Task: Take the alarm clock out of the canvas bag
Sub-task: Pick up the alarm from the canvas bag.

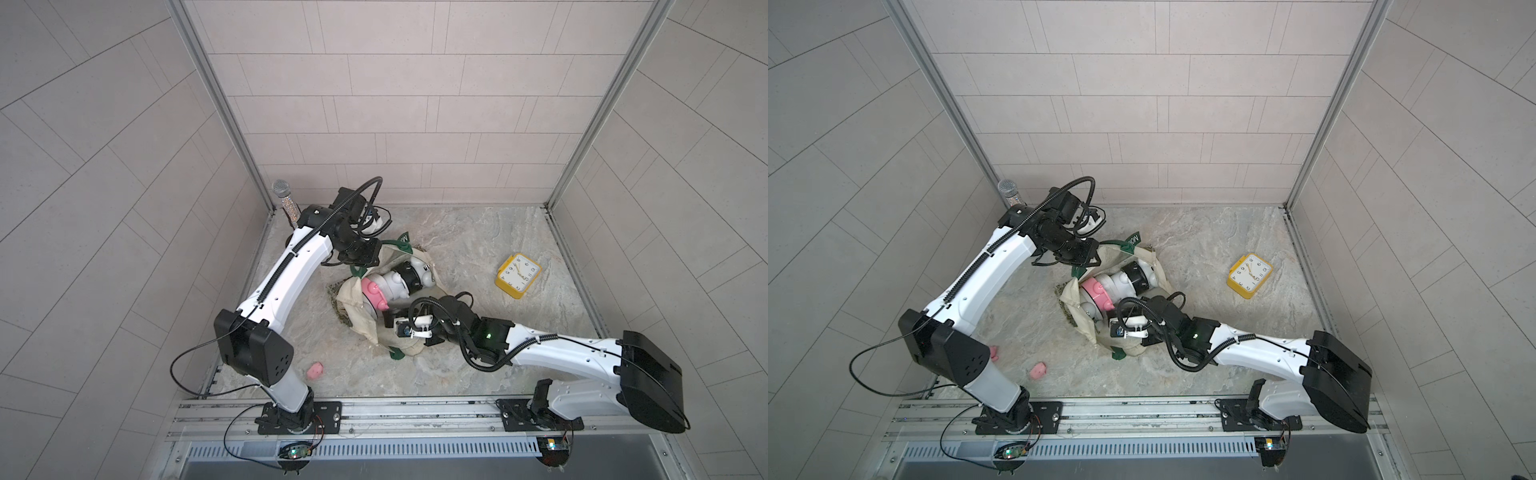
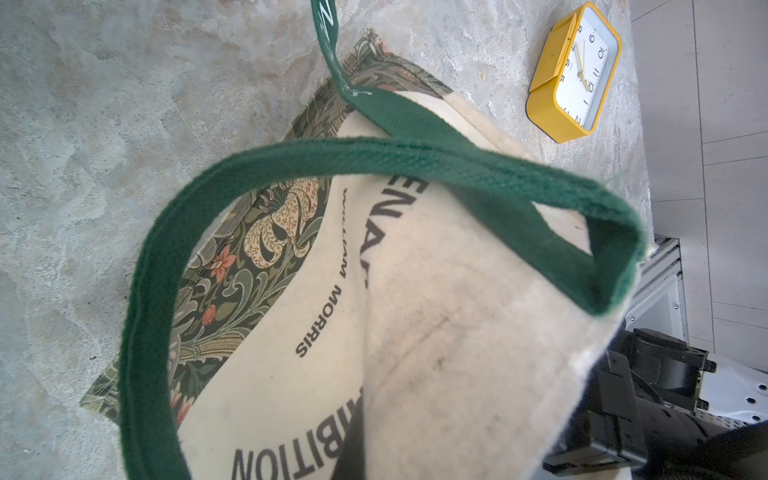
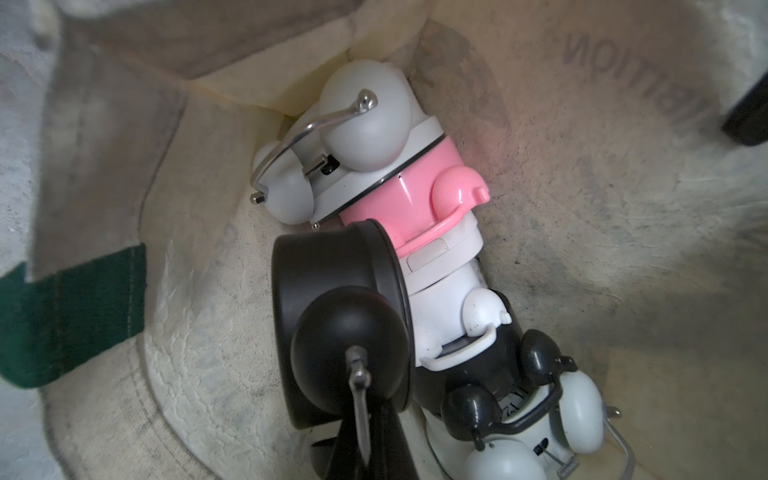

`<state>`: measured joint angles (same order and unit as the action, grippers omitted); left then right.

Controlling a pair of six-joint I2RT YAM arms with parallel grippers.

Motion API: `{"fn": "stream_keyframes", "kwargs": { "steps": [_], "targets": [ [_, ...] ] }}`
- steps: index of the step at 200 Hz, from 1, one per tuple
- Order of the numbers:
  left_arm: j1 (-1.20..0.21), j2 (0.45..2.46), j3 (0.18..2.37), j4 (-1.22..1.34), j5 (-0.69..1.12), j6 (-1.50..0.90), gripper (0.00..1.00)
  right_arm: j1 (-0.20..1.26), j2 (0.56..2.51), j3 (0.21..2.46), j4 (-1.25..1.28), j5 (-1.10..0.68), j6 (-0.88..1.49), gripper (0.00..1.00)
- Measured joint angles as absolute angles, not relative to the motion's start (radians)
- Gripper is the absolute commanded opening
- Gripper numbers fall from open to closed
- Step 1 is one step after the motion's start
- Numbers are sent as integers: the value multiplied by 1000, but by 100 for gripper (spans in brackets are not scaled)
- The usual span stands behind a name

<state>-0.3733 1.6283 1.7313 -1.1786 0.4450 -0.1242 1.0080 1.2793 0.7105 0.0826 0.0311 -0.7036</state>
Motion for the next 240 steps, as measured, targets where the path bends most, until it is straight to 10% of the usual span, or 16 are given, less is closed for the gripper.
{"fn": "stream_keyframes", "kwargs": {
  "steps": [240],
  "targets": [
    [-373,1628,1722,-1168,464,-139,0,962,914,1131,-428,19,-255,0]
  ]
}}
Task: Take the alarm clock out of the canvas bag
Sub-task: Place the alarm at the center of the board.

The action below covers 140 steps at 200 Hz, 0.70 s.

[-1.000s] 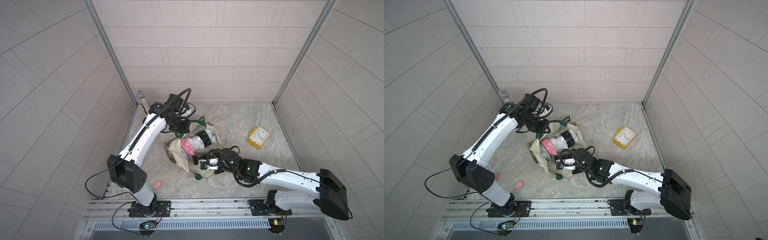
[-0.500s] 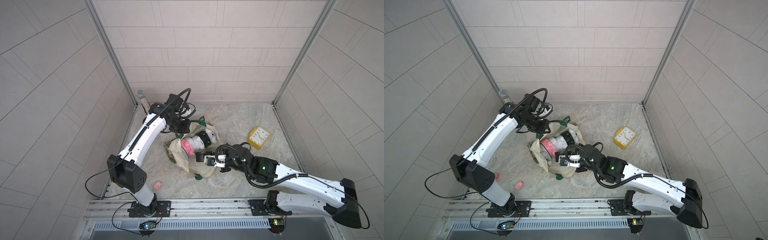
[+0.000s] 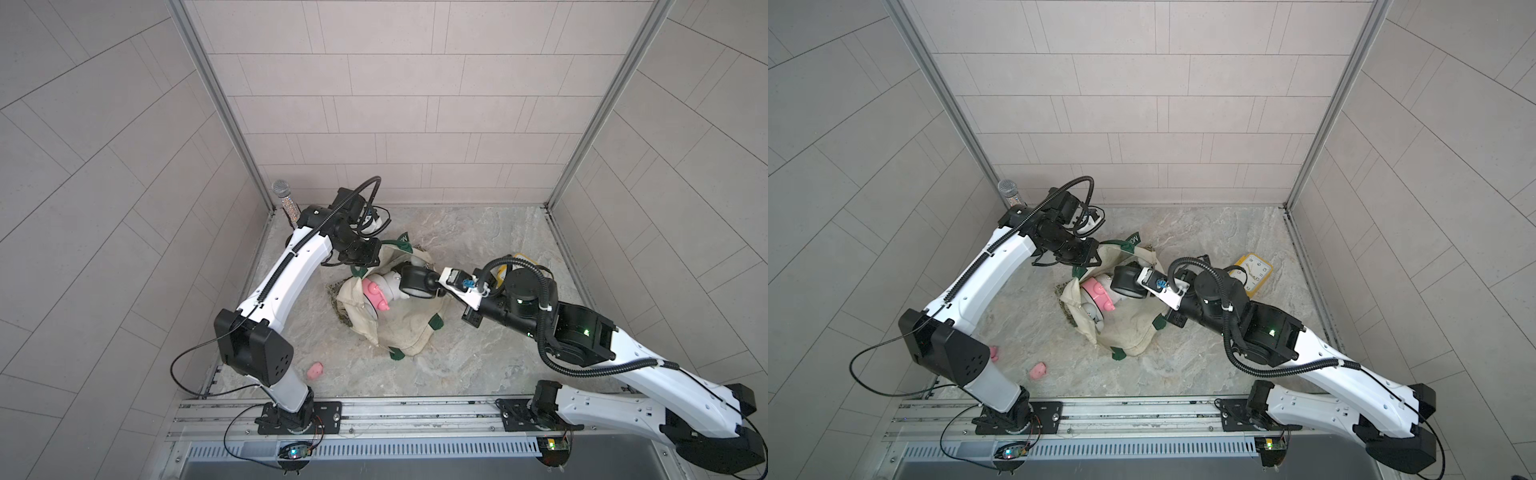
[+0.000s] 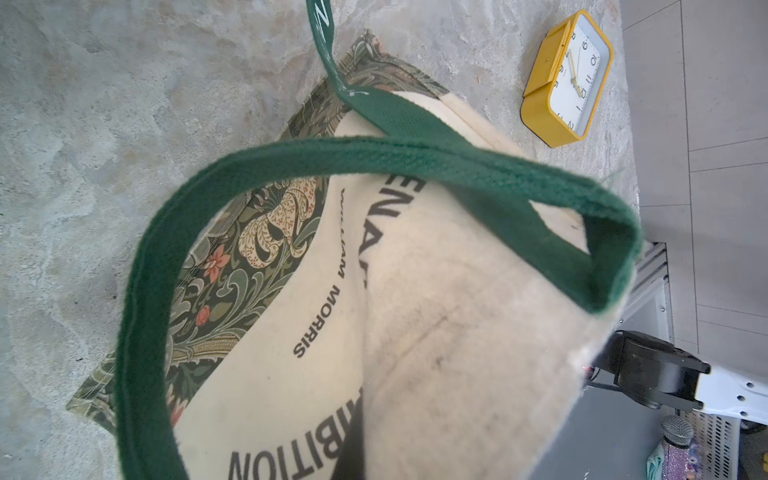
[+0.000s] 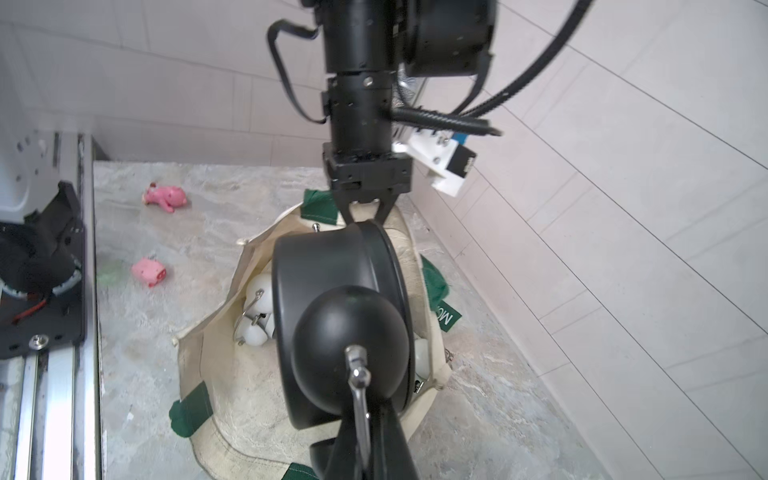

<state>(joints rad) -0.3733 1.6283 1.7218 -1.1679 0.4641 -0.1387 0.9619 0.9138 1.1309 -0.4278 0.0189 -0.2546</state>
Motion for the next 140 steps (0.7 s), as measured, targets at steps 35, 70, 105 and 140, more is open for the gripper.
{"fn": "stream_keyframes", "kwargs": {
  "steps": [35,70,105,140],
  "targets": [
    [-373,1628,1722,-1168,464,-139,0,740,905,1205,-465,-104,-113,0],
    [-373,1628,1722,-1168,464,-139,0,509,912,1227,-477,-205,27,0],
    [-373,1628,1722,-1168,464,-138,0,308,960,1230,-477,-283,161,0],
    [-373,1628,1722,-1169,464,-138,0,135,1023,1205,-436,-349,318,0]
  ]
}}
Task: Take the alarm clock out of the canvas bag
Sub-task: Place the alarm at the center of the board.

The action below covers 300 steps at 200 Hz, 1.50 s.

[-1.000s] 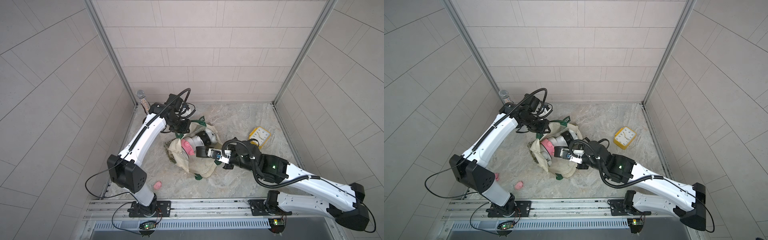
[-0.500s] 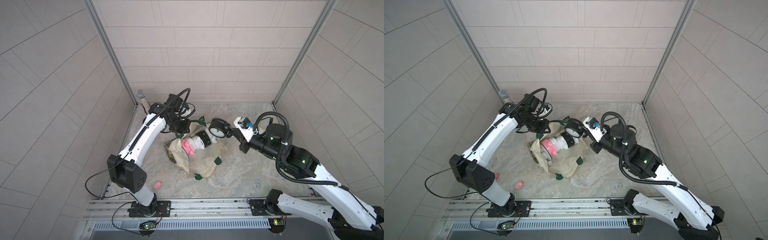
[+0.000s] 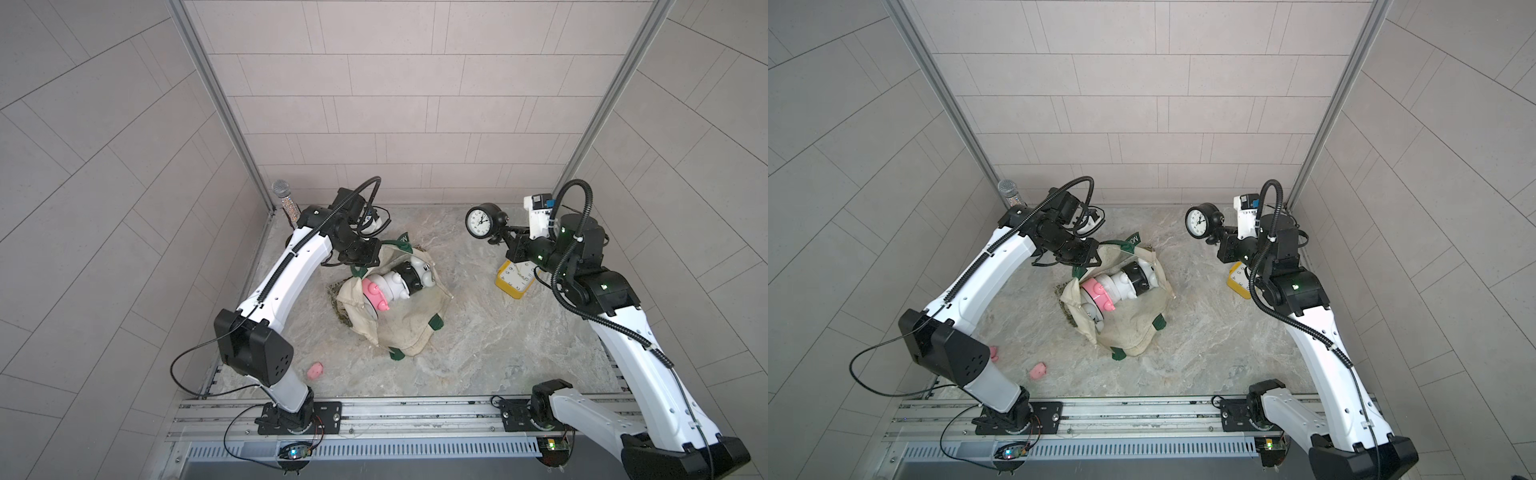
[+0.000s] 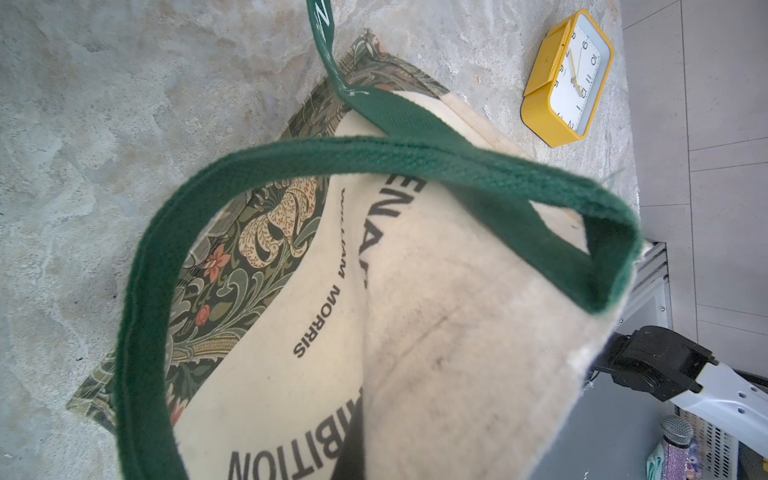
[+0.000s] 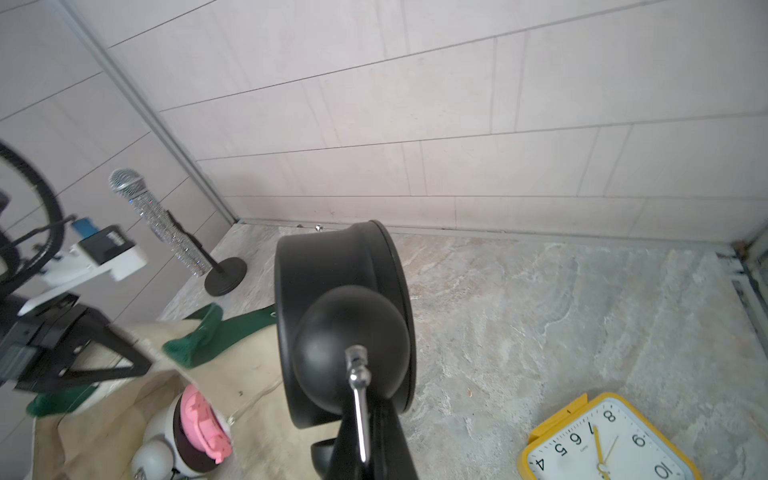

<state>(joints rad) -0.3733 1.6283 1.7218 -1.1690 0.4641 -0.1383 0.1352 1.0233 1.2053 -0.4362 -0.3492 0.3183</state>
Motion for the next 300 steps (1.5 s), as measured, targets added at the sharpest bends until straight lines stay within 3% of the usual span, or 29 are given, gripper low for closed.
{"fn": "stream_keyframes", "kwargs": {
  "steps": [31,180,300],
  "targets": [
    [-373,1628,1722,-1170,464,-138,0,67,1100,1161,-392,-377,407,0],
    [-373,1628,1722,-1172,464,-130,0,37,1527,1051,-155,-450,687,0],
    [-373,1628,1707,-1161,473,-130,0,-54,1667,938,22,-517,836,0]
  ]
}}
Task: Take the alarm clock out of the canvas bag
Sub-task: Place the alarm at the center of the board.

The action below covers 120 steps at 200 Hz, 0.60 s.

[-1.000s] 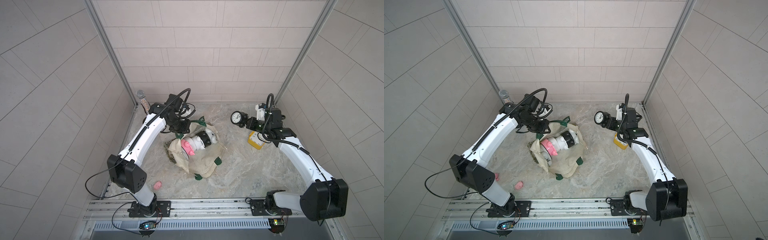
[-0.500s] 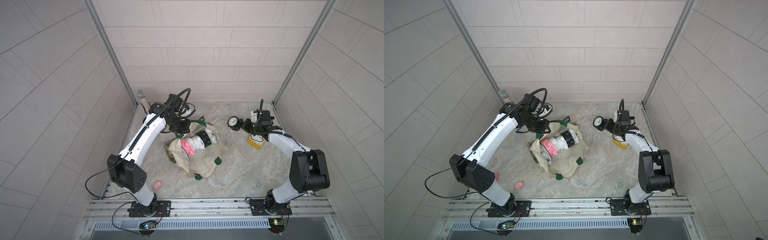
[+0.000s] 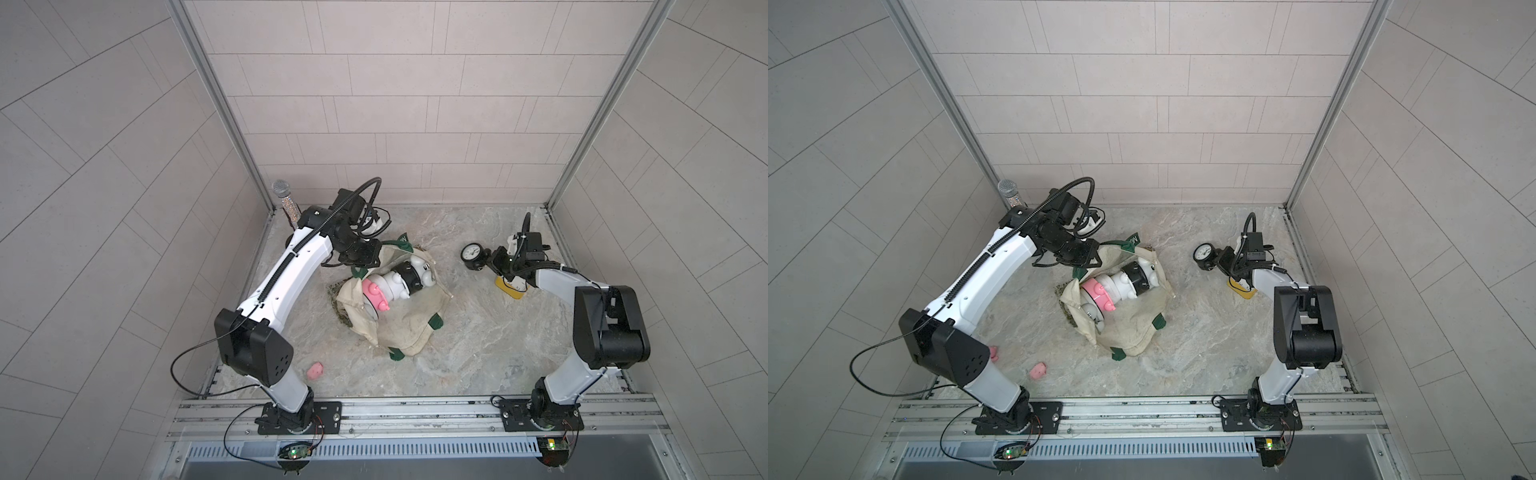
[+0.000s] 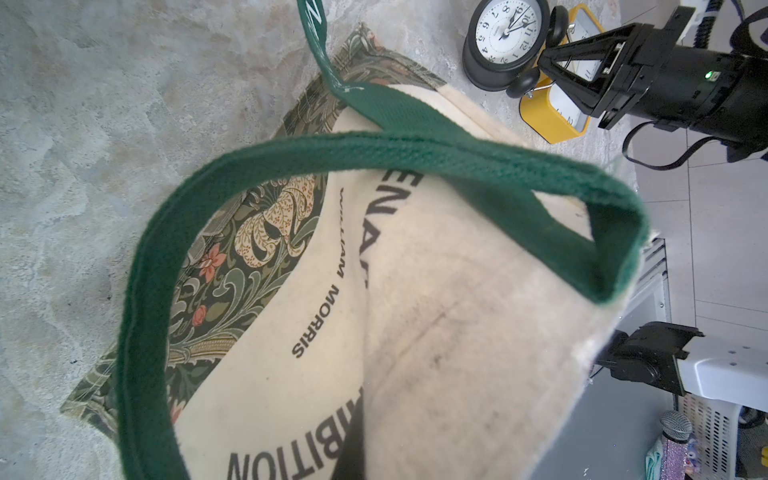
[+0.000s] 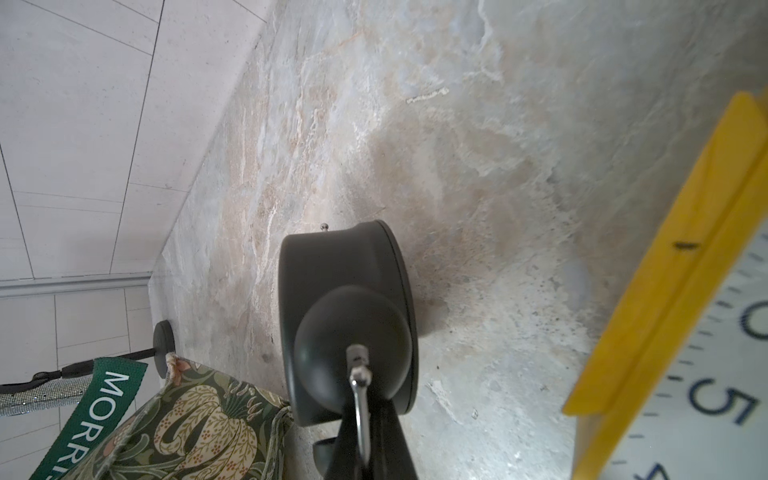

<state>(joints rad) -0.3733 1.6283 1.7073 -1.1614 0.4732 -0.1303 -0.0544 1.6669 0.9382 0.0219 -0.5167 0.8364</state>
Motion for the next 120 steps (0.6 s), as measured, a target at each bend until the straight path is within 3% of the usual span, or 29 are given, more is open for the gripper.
{"fn": "stream_keyframes", "kwargs": {
  "steps": [47,76,120],
  "targets": [
    [-373,1628,1700,-1155,480,-131,0,-68,1711,937,75,-556,862,0],
    [-373,1628,1700,-1156,480,-131,0,-72,1725,936,99,-565,873,12],
    [-373,1628,1699,-1155,480,-131,0,-79,1763,934,126,-576,888,13]
  ]
}}
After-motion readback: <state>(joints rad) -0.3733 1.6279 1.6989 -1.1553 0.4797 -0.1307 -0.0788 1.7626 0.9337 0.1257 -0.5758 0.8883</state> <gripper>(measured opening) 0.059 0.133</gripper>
